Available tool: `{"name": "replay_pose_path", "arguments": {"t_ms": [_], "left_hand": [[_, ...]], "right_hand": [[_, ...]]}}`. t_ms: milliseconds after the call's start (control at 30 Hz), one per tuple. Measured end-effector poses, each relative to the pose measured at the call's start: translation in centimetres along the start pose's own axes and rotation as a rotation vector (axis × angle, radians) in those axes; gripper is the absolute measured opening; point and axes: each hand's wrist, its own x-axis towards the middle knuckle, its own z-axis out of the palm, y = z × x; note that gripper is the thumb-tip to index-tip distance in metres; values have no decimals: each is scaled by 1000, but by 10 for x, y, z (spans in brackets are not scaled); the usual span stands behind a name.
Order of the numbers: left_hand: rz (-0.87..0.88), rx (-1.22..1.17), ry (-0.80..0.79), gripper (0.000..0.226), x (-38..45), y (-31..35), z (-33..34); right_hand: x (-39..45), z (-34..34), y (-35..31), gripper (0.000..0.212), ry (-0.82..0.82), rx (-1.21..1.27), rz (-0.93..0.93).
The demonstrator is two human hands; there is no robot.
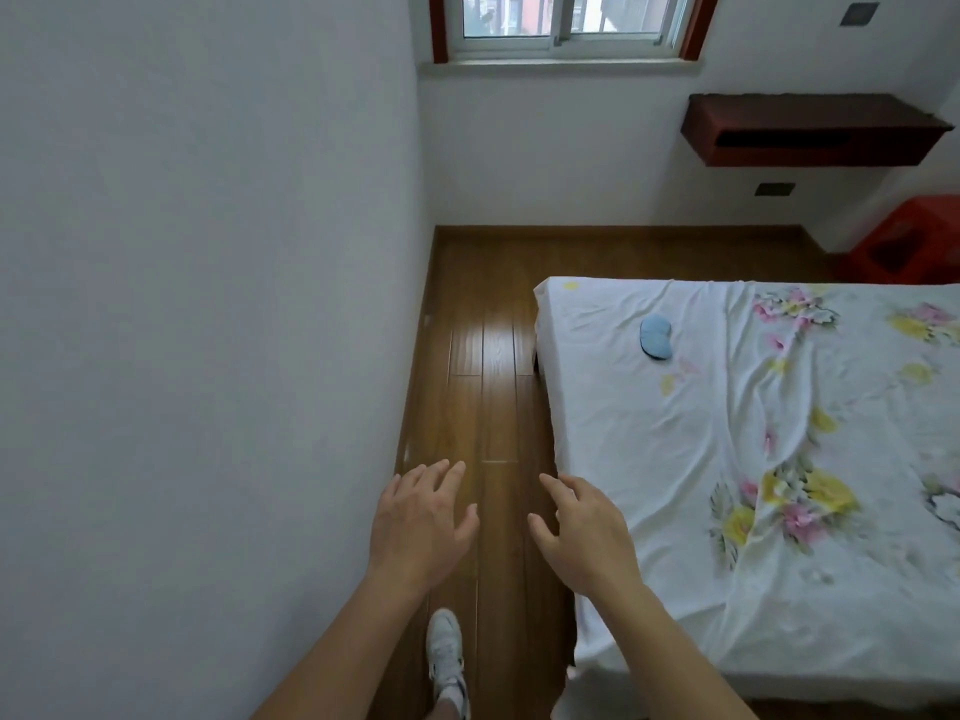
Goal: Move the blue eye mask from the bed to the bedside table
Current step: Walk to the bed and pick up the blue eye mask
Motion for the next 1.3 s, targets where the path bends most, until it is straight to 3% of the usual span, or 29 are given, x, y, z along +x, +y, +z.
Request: {"name": "replay_pose_path", "arguments": {"t_ms": [300, 700, 1033, 1300], "left_hand": [[58, -16, -6, 57, 190, -68, -19], [130, -41, -60, 57, 378, -92, -2], [126, -2, -18, 55, 600, -85, -10], [224, 19, -53, 56, 744, -47, 1]], "right_hand": [[183, -12, -57, 59, 47, 3, 88], [360, -20, -57, 59, 23, 4, 172], [578, -46, -30, 57, 49, 66, 169], [708, -90, 10, 56, 56, 40, 225]]}}
